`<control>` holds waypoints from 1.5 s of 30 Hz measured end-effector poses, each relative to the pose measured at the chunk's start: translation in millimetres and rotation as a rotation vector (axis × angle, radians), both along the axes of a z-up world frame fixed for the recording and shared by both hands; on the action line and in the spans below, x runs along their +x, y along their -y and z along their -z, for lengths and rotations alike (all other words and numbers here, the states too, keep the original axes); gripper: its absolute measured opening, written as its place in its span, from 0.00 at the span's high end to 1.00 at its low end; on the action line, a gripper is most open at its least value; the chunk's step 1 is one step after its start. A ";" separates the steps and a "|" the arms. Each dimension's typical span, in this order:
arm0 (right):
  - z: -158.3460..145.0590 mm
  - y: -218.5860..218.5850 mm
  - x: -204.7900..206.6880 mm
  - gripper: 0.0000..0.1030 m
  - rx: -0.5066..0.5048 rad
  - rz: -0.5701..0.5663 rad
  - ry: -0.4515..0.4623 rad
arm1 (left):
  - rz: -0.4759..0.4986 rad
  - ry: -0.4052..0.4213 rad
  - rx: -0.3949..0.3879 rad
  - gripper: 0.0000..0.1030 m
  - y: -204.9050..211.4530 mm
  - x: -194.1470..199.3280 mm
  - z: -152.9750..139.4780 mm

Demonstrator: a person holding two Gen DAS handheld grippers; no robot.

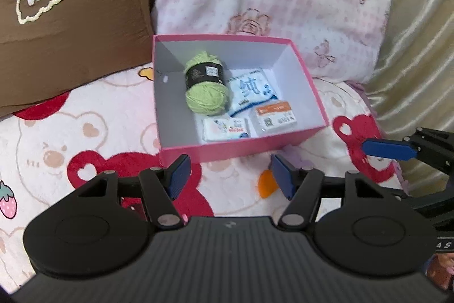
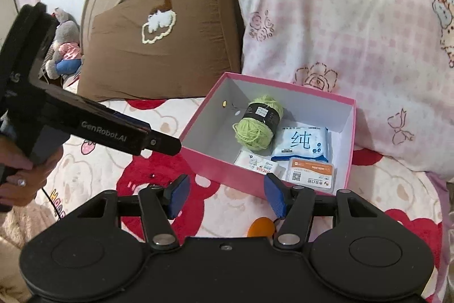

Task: Organize objects
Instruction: 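Raise the left gripper out of the pink box, then move the left gripper down to the purple plush toy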

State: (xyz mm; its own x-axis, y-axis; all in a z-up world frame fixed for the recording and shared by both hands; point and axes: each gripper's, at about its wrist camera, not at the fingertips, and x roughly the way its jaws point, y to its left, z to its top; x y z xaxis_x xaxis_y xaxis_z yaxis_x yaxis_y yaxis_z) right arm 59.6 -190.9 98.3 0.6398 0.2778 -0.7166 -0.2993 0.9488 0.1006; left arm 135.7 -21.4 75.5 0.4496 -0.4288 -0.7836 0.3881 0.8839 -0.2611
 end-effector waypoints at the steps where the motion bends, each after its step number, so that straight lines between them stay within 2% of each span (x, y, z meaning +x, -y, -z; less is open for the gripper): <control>1: -1.9 0.3 -5.1 0.38 0.002 -0.005 0.004 | 0.016 -0.005 -0.001 0.39 0.5 -3.9 -1.4; 4: -8.4 1.4 -19.7 0.38 0.031 -0.039 0.022 | 0.037 0.004 -0.005 0.39 1.1 -15.5 -6.5; 11: -21.4 -0.2 -45.0 0.33 0.013 -0.066 0.058 | 0.081 -0.006 -0.005 0.38 1.4 -41.1 -8.7; 21: -6.3 13.4 -65.9 0.21 0.008 -0.028 0.045 | 0.165 -0.033 0.001 0.38 13.2 -61.6 4.9; 23: -1.2 15.8 -68.6 0.17 -0.006 -0.035 0.025 | 0.175 -0.042 -0.005 0.35 15.4 -63.8 7.0; 25: 3.4 17.2 -71.2 0.17 -0.010 -0.038 0.015 | 0.182 -0.051 -0.012 0.30 17.6 -66.6 8.8; 30: 17.4 22.6 -72.8 0.12 -0.005 -0.022 -0.018 | 0.215 -0.089 -0.033 0.25 24.3 -74.5 9.3; 34: 24.6 26.9 -73.4 0.12 -0.016 -0.013 -0.046 | 0.229 -0.076 -0.027 0.17 30.1 -80.1 5.6; 38: 31.4 28.1 -76.9 0.11 -0.029 -0.007 -0.054 | 0.232 -0.073 -0.013 0.17 39.5 -82.6 11.6; 41: 39.0 30.9 -79.2 0.11 0.005 -0.011 -0.045 | 0.205 -0.065 -0.036 0.15 42.3 -83.1 13.9; 45: 47.3 33.8 -84.4 0.11 0.059 -0.012 -0.035 | 0.187 -0.084 -0.081 0.07 45.3 -82.0 18.2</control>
State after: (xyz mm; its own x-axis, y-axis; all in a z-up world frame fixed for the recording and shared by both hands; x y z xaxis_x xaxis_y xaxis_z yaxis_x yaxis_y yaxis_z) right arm -24.9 -224.7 51.0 0.6110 0.3272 -0.7208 -0.3056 0.9375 0.1665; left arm 53.7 -66.7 57.3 0.2908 -0.5617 -0.7746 0.5174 0.7733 -0.3665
